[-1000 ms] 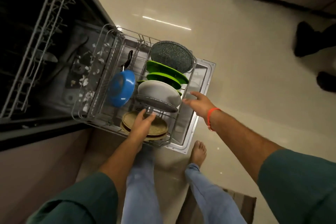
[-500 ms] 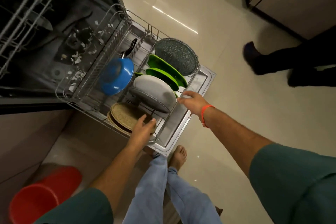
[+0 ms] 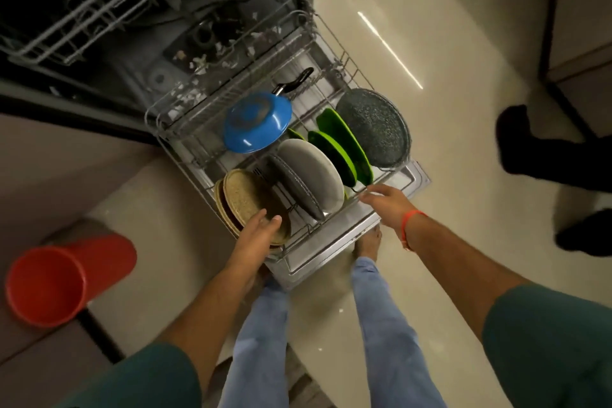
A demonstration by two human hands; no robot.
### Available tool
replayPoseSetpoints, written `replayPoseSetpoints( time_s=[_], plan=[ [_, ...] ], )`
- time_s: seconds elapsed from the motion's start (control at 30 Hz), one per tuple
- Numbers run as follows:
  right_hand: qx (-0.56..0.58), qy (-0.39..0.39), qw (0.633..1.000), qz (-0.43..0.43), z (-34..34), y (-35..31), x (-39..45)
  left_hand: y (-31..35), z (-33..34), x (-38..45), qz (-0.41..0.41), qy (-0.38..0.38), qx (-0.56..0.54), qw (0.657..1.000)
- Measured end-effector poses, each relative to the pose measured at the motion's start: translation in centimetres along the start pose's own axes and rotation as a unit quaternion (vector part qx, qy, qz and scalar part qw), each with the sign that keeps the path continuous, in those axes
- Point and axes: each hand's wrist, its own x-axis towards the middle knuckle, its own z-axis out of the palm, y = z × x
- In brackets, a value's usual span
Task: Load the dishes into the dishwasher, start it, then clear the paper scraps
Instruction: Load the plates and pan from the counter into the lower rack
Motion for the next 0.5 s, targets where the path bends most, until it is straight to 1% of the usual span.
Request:
replayPoseSetpoints(
  time_s=[0.23,0.37,0.5],
  plan=[
    [-0.086,-0.054,0.995,0.008,-4.2,-0.7,3.5,-3.0,4.1,-1.0,-0.083,0.082,-0.095,0.989],
    [-0.134,-0.053,0.989,0.003,-5.6,-1.8,5.2,-3.2,6.5,-1.1,-0.121,0.104,-0.172,0.972],
    [-0.165,-0.064,0.984,0.006,-5.4,-2.5,6.3,-3.1,8.4,-0.9,-0.133,0.103,-0.22,0.961]
  ],
)
